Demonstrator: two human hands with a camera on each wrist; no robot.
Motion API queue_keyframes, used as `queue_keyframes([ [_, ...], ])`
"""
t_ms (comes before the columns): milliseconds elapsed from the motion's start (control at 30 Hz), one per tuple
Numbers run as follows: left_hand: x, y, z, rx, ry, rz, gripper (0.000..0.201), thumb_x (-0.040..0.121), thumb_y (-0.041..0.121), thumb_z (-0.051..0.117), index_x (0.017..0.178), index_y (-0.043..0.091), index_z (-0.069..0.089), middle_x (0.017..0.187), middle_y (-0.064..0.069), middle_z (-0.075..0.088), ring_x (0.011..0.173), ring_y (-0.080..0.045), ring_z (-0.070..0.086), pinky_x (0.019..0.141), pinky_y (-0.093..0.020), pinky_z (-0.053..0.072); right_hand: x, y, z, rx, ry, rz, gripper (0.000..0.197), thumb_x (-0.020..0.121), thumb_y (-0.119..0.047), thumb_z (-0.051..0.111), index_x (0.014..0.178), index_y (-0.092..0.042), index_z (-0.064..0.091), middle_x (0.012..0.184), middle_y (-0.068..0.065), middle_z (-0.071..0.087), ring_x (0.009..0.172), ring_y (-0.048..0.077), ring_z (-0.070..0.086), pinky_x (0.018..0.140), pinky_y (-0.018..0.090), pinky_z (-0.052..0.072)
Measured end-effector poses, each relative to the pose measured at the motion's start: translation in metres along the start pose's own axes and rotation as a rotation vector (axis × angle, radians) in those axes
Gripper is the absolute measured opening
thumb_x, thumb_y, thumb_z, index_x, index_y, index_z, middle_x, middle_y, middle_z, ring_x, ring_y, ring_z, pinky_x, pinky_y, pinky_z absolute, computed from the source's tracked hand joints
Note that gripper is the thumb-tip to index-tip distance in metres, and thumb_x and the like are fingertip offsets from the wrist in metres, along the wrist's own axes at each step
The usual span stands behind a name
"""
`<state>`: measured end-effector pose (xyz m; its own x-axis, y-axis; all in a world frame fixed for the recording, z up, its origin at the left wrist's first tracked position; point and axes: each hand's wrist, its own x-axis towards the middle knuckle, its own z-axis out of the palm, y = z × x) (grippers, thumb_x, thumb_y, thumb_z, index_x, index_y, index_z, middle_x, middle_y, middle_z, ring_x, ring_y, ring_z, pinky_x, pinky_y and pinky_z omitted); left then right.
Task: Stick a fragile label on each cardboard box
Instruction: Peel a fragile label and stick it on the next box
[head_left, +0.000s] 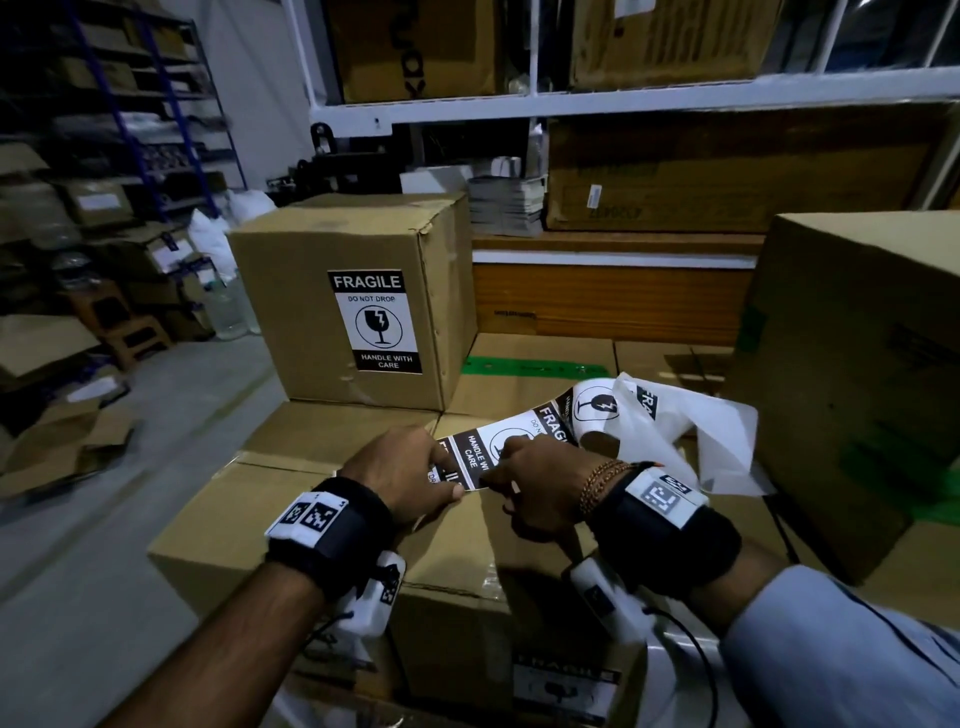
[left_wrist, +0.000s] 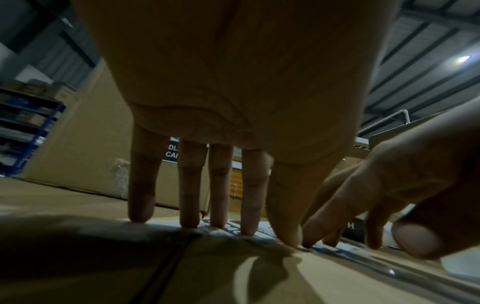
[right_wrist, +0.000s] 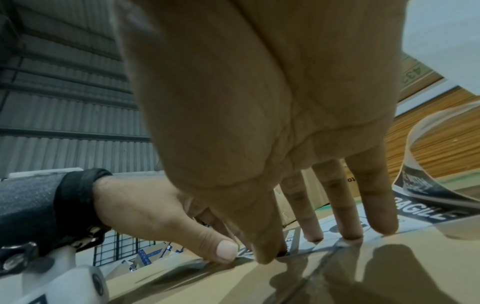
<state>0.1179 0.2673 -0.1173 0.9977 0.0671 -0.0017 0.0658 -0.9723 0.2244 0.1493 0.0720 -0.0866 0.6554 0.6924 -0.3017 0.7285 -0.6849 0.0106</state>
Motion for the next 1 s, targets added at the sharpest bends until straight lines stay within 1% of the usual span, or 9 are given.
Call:
queue_keyframes([
  [167, 0.004, 0.006, 0.004, 0.019, 0.019, -0.046, 0.044, 0.076, 0.068, 0.076, 0.098, 0.031, 0.078, 0.092, 0.009, 0.071, 0.080, -0.010, 0.065, 0.073, -0.030, 0.056, 0.003, -0.001, 0.000, -0.043, -0.030, 0.007, 0.044, 0.097, -0.030, 0.059, 0.142, -0.028, 0.056, 0.125, 0.011, 0.049, 0.115, 0.033, 0.057, 0.094, 0.038, 0.049],
  [233, 0.006, 0.011, 0.005, 0.056, 0.022, -0.052, 0.047, 0.072, 0.070, 0.079, 0.094, 0.029, 0.076, 0.089, 0.009, 0.072, 0.079, -0.011, 0.065, 0.071, -0.030, 0.057, 0.004, 0.000, 0.001, -0.029, -0.028, 0.007, 0.048, 0.096, -0.029, 0.060, 0.143, -0.030, 0.056, 0.126, 0.012, 0.049, 0.115, 0.034, 0.058, 0.094, 0.037, 0.049],
  [300, 0.009, 0.014, 0.004, 0.097, 0.030, -0.042, 0.049, 0.069, 0.070, 0.079, 0.091, 0.027, 0.073, 0.087, 0.008, 0.071, 0.079, -0.013, 0.065, 0.069, -0.029, 0.054, 0.003, 0.002, 0.000, -0.026, -0.026, 0.011, 0.052, 0.095, -0.027, 0.059, 0.147, -0.033, 0.054, 0.132, 0.012, 0.048, 0.119, 0.034, 0.057, 0.101, 0.038, 0.050],
  [467, 0.010, 0.018, 0.004, 0.136, 0.047, -0.022, 0.043, 0.073, 0.065, 0.079, 0.090, 0.027, 0.070, 0.090, 0.007, 0.070, 0.081, -0.016, 0.064, 0.067, -0.028, 0.046, 0.004, 0.003, 0.000, 0.011, -0.026, 0.010, 0.056, 0.093, -0.021, 0.063, 0.146, -0.035, 0.056, 0.129, 0.010, 0.048, 0.120, 0.032, 0.056, 0.104, 0.039, 0.049],
  [633, 0.007, 0.018, 0.006, 0.161, 0.097, -0.015, 0.040, 0.078, 0.061, 0.075, 0.098, 0.027, 0.071, 0.096, 0.006, 0.072, 0.085, -0.017, 0.064, 0.071, -0.029, 0.050, 0.006, 0.005, 0.001, 0.013, -0.011, 0.012, 0.049, 0.090, -0.022, 0.064, 0.138, -0.035, 0.063, 0.123, 0.010, 0.048, 0.115, 0.034, 0.059, 0.100, 0.040, 0.053],
  [700, 0.006, 0.020, 0.006, 0.180, 0.104, -0.019, 0.040, 0.079, 0.059, 0.073, 0.101, 0.026, 0.071, 0.097, 0.005, 0.072, 0.086, -0.019, 0.064, 0.071, -0.029, 0.048, 0.006, 0.005, 0.001, -0.004, -0.023, 0.010, 0.049, 0.092, -0.023, 0.062, 0.140, -0.033, 0.061, 0.125, 0.011, 0.048, 0.117, 0.034, 0.058, 0.101, 0.041, 0.052],
  [767, 0.007, 0.020, 0.008, 0.171, 0.098, -0.019, 0.039, 0.078, 0.056, 0.071, 0.103, 0.025, 0.071, 0.099, 0.004, 0.072, 0.086, -0.020, 0.065, 0.074, -0.030, 0.053, 0.006, 0.004, 0.001, -0.022, -0.026, 0.003, 0.050, 0.094, -0.026, 0.060, 0.143, -0.032, 0.059, 0.128, 0.012, 0.048, 0.119, 0.035, 0.057, 0.103, 0.041, 0.051],
  [867, 0.007, 0.021, 0.007, 0.154, 0.074, -0.014, 0.029, 0.081, 0.049, 0.069, 0.096, 0.024, 0.071, 0.097, 0.003, 0.073, 0.086, -0.020, 0.066, 0.080, -0.033, 0.058, 0.007, 0.003, 0.001, -0.018, -0.019, 0.006, 0.049, 0.093, -0.026, 0.060, 0.142, -0.033, 0.060, 0.131, 0.011, 0.048, 0.121, 0.035, 0.056, 0.101, 0.040, 0.049],
  [1000, 0.005, 0.024, 0.004, 0.137, 0.073, -0.022, 0.021, 0.084, 0.039, 0.068, 0.083, 0.018, 0.071, 0.092, 0.001, 0.072, 0.083, -0.020, 0.067, 0.077, -0.033, 0.060, 0.006, 0.002, 0.001, -0.040, -0.027, -0.002, 0.051, 0.095, -0.026, 0.057, 0.145, -0.033, 0.057, 0.131, 0.013, 0.048, 0.121, 0.036, 0.057, 0.100, 0.040, 0.049],
])
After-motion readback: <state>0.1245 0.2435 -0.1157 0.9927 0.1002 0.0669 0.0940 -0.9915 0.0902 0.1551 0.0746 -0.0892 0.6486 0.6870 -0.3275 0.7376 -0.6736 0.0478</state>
